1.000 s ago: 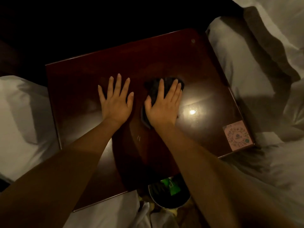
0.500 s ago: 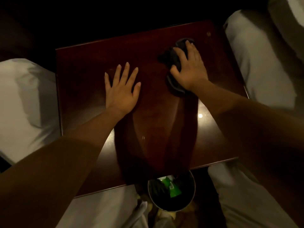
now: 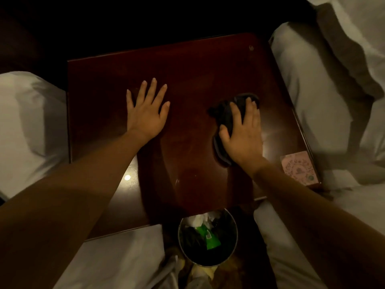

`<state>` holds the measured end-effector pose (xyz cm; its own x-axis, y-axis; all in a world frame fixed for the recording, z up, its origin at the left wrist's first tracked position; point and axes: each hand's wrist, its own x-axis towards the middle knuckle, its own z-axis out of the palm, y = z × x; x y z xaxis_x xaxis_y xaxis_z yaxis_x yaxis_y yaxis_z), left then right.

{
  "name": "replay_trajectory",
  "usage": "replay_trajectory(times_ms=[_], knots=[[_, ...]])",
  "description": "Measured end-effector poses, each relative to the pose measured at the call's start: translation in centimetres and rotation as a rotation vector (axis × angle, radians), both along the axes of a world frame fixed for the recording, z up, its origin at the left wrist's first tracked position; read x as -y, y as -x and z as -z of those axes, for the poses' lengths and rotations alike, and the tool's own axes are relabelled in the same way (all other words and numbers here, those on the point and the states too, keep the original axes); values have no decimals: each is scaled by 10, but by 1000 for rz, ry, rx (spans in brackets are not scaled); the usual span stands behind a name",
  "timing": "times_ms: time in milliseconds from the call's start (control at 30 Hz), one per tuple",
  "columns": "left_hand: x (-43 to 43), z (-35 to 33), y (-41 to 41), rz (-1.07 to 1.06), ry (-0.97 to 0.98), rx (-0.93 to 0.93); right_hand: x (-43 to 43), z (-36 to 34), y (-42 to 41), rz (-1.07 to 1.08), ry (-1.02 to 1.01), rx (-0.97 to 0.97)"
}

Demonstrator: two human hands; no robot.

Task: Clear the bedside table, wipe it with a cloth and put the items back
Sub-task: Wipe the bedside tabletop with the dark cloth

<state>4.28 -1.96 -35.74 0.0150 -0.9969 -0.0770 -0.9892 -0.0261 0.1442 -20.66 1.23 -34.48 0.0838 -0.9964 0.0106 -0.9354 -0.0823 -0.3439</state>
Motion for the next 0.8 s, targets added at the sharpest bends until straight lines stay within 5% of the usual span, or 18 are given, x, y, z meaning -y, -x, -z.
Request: replay_trajectory(times_ms=[400, 800], knots=[[-8, -2, -2, -86, -32, -42, -80, 3, -50, -57, -10, -12], [-125, -1, -57, -203, -7, 20, -119, 3, -109, 113, -57, -10]])
